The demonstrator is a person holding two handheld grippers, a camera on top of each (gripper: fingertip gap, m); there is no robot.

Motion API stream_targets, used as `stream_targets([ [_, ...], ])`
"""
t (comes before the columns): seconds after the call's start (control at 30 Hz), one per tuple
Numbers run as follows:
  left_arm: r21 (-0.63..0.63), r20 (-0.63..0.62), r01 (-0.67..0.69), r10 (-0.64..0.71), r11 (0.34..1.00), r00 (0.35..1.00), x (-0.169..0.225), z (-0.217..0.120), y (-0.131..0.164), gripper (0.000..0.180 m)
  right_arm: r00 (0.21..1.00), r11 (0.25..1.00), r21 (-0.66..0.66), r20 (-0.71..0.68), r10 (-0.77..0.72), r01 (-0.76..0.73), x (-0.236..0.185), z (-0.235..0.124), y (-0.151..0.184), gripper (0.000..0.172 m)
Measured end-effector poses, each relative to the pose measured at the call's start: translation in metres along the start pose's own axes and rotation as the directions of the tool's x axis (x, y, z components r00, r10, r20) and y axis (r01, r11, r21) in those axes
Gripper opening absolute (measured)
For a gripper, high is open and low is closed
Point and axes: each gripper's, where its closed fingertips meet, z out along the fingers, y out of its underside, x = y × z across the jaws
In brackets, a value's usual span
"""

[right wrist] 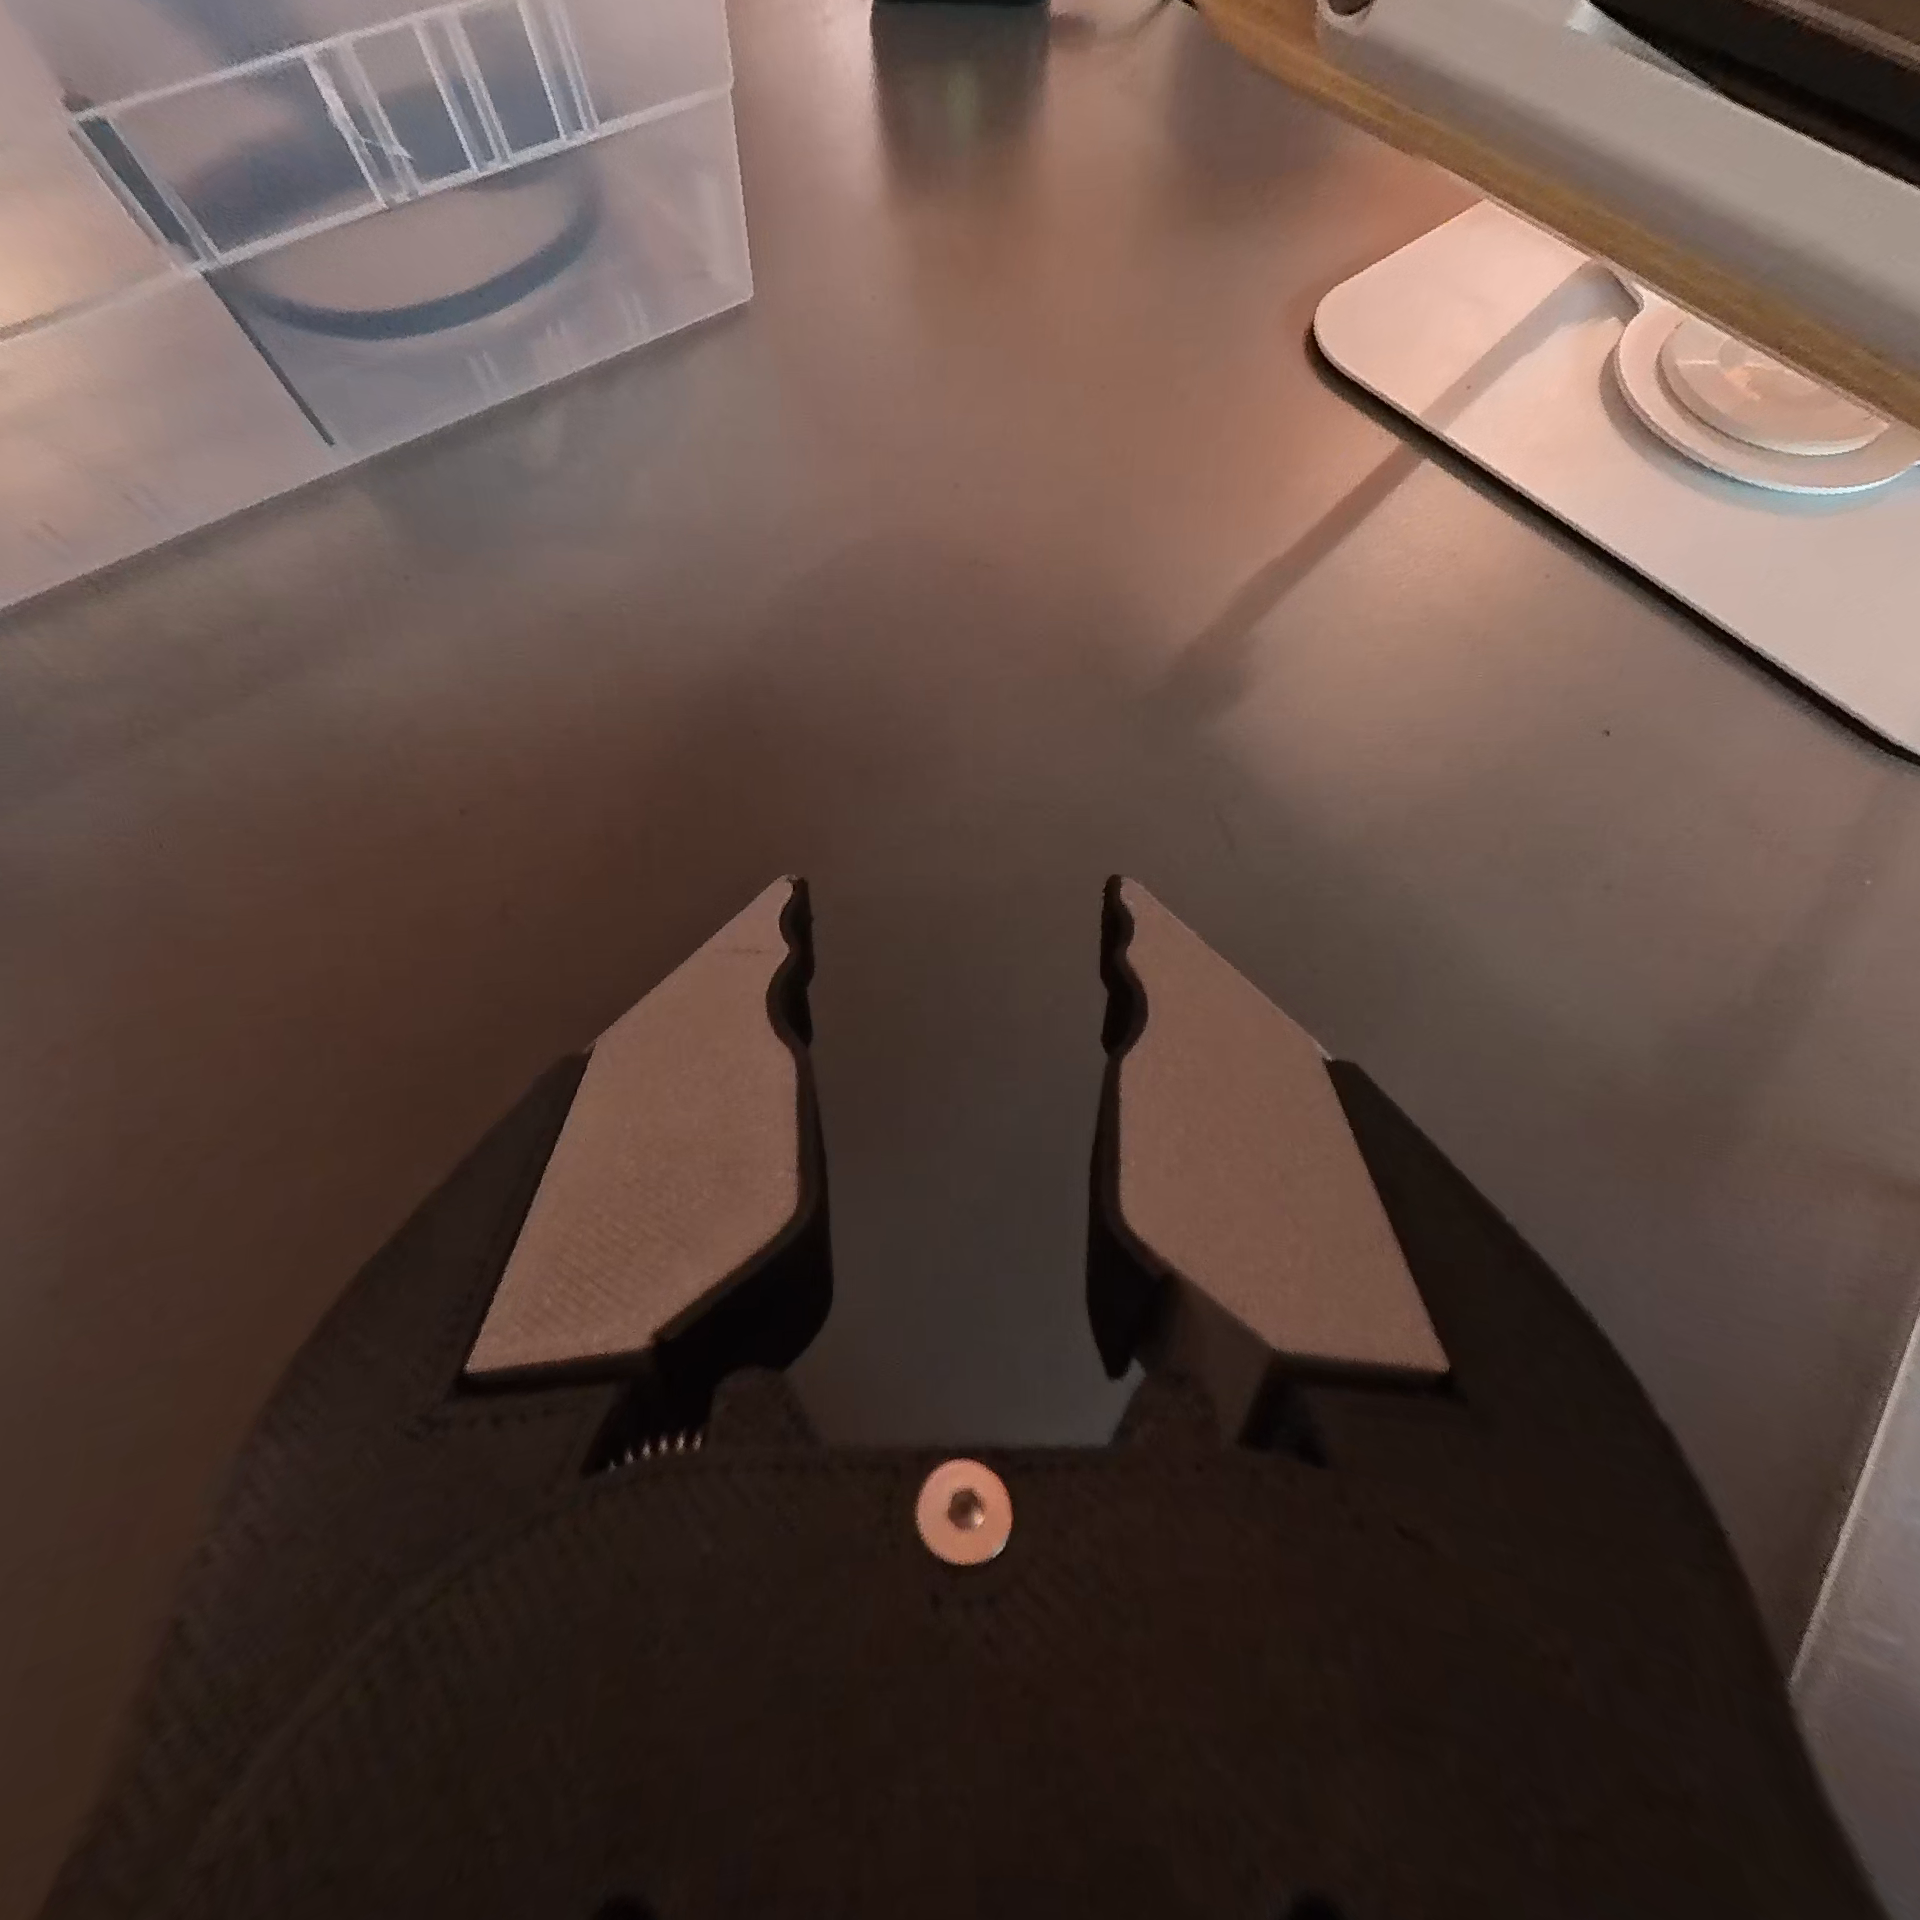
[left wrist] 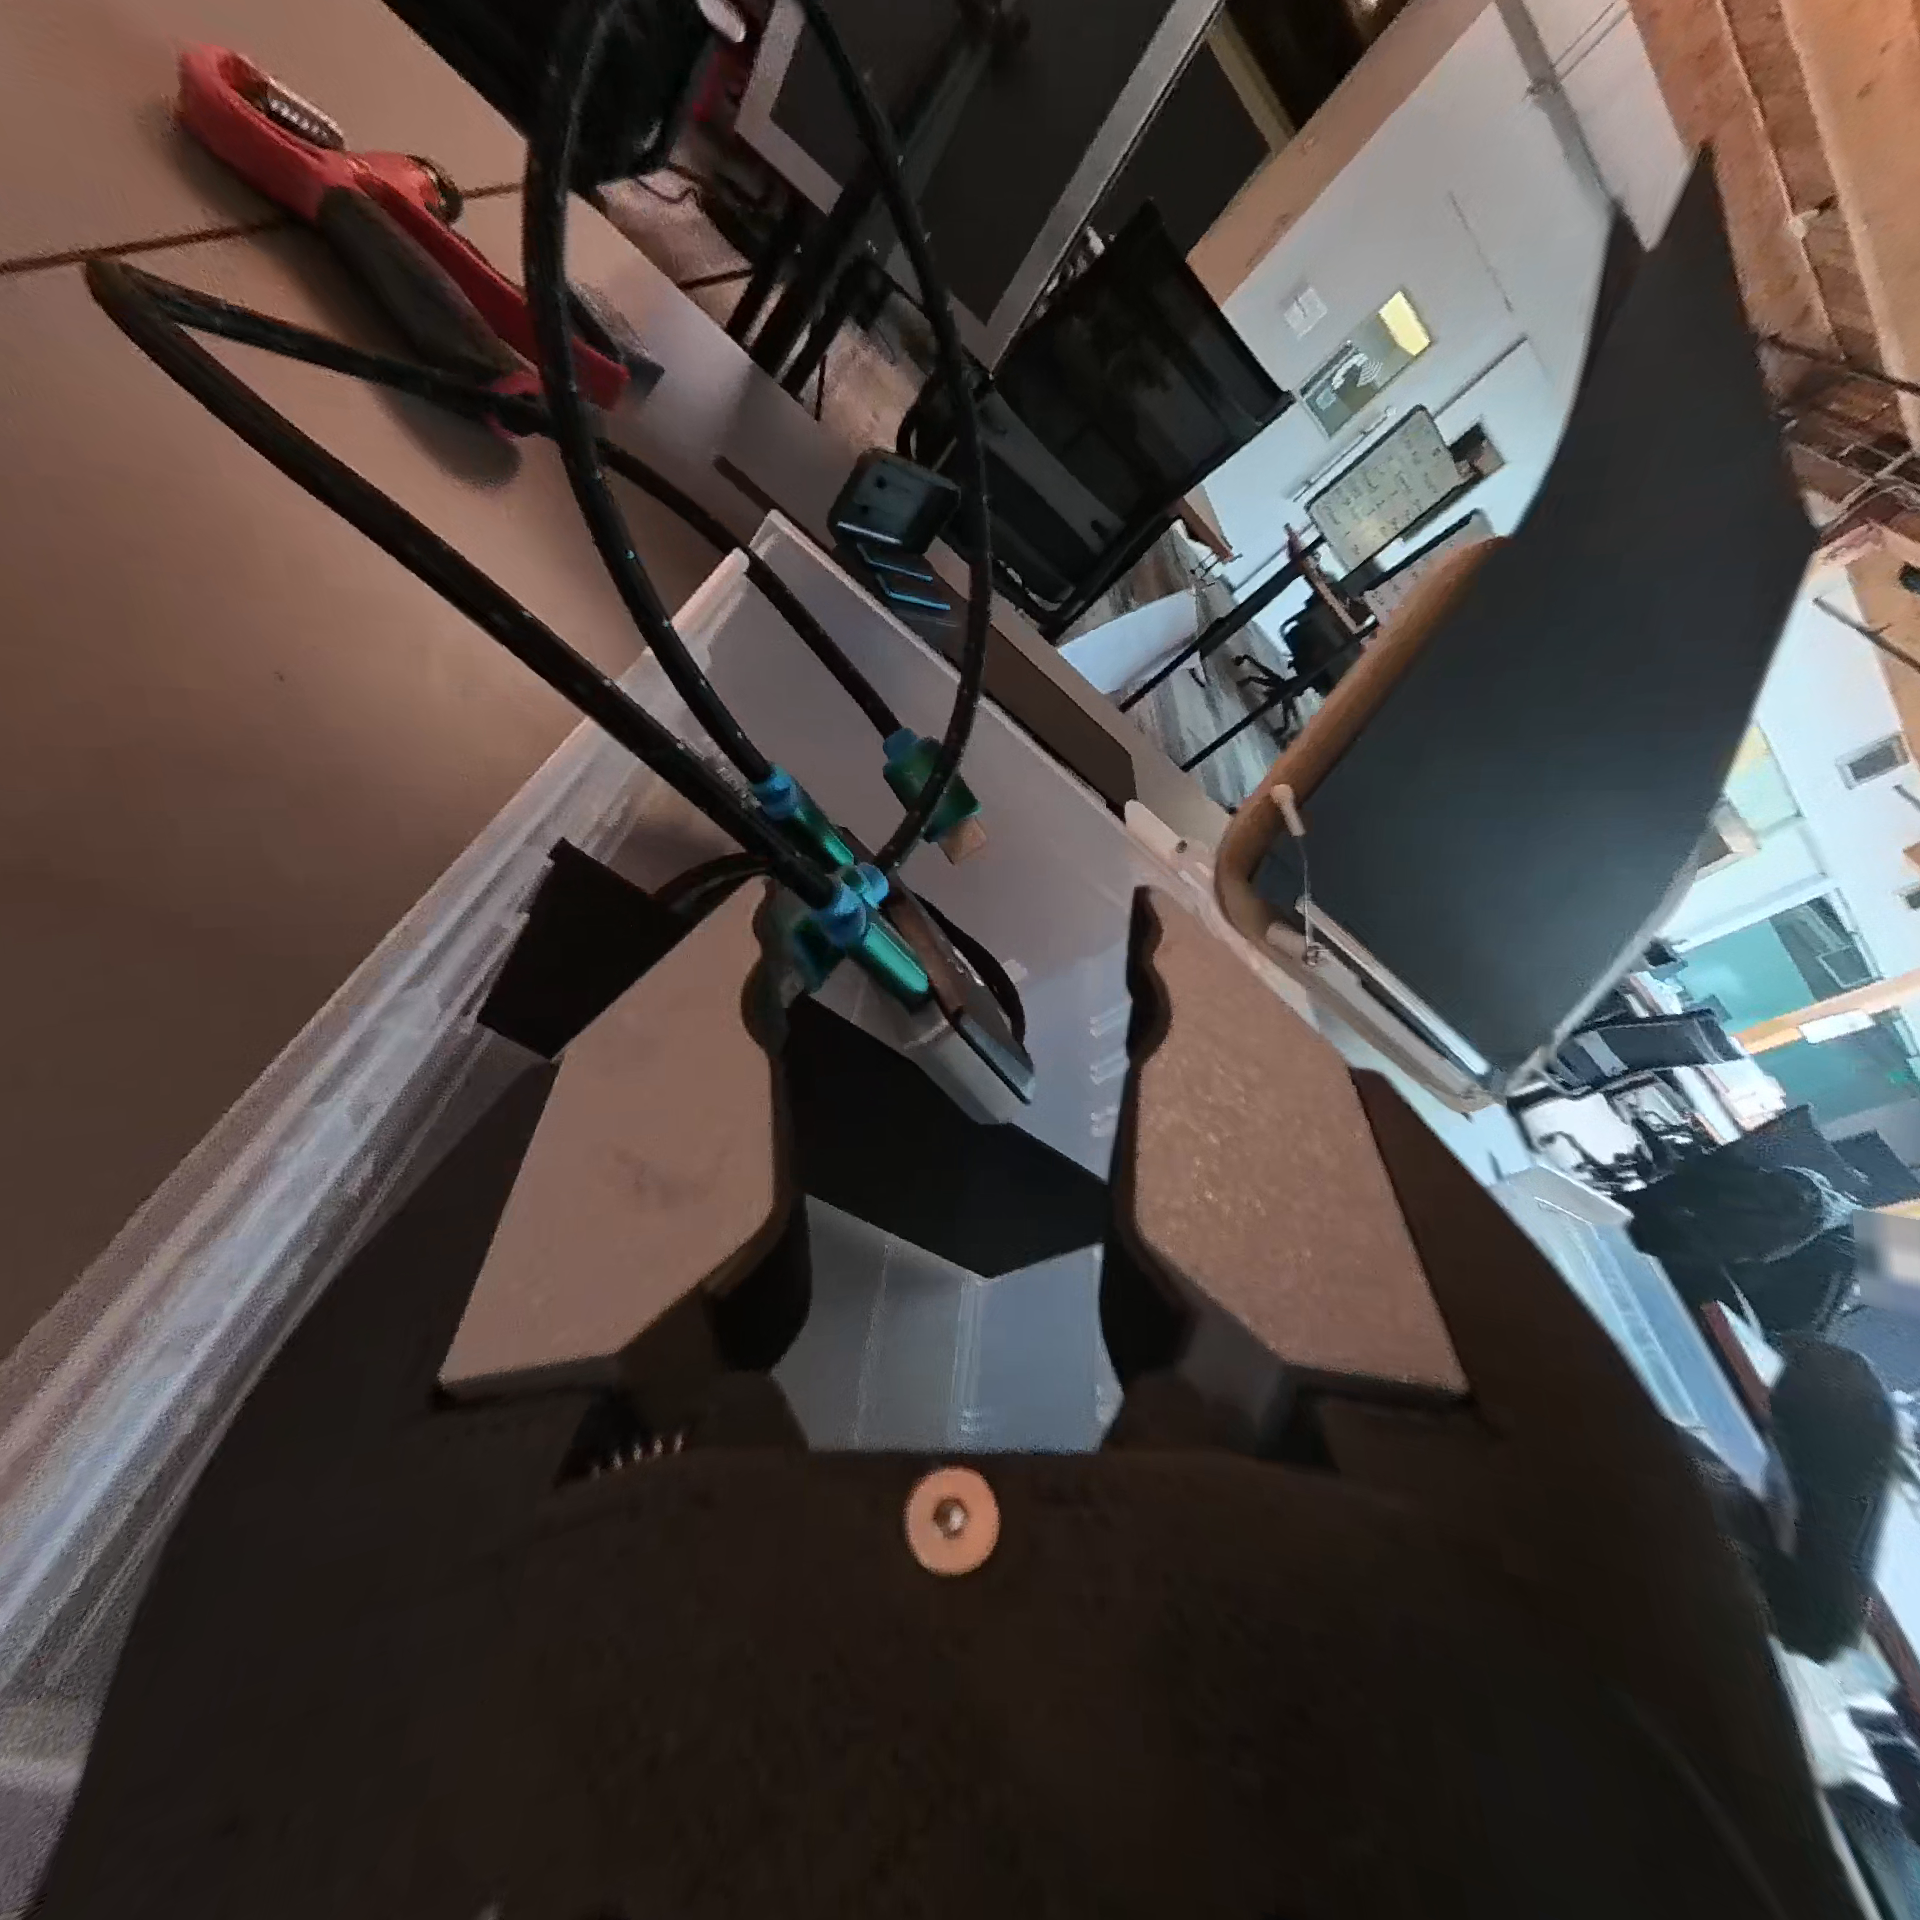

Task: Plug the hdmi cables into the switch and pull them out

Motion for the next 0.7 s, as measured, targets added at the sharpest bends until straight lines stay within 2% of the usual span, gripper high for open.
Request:
stream_targets([
  [0.13,-0.058,0.072,0.015,-0.011,0.998,0.997,-0.021,0.025,0.009,0.065,1.0,1.0,-0.007,-0.006,-0.012,0.012,0.0,0.001,0.001,0.052],
  [0.17,-0.08,0.069,0.02,-0.014,0.997,0.998,-0.022,0.031,0.011,0.06,1.0,1.0,-0.007,-0.008,-0.013,0.013,0.0,0.0,0.001,0.052],
  [0.27,-0.077,0.057,0.012,-0.008,0.997,0.998,-0.019,0.041,0.006,0.032,1.0,1.0,-0.006,-0.005,-0.008,0.008,0.0,0.0,0.001,0.052],
  [0.37,-0.057,-0.032,-0.027,0.025,0.998,0.999,-0.002,0.046,-0.004,0.008,1.0,1.0,-0.01,-0.001,-0.005,0.005,0.0,0.001,0.002,0.052],
  [0.57,-0.046,-0.171,-0.199,0.188,0.979,0.967,0.05,0.049,-0.013,0.002,1.0,1.0,-0.007,-0.005,-0.013,0.012,0.0,0.0,0.001,0.051],
  [0.7,-0.015,-0.233,-0.454,0.438,0.891,0.868,0.098,0.043,-0.014,0.001,1.0,1.0,-0.002,-0.005,-0.011,0.011,0.0,0.0,0.0,0.051],
])
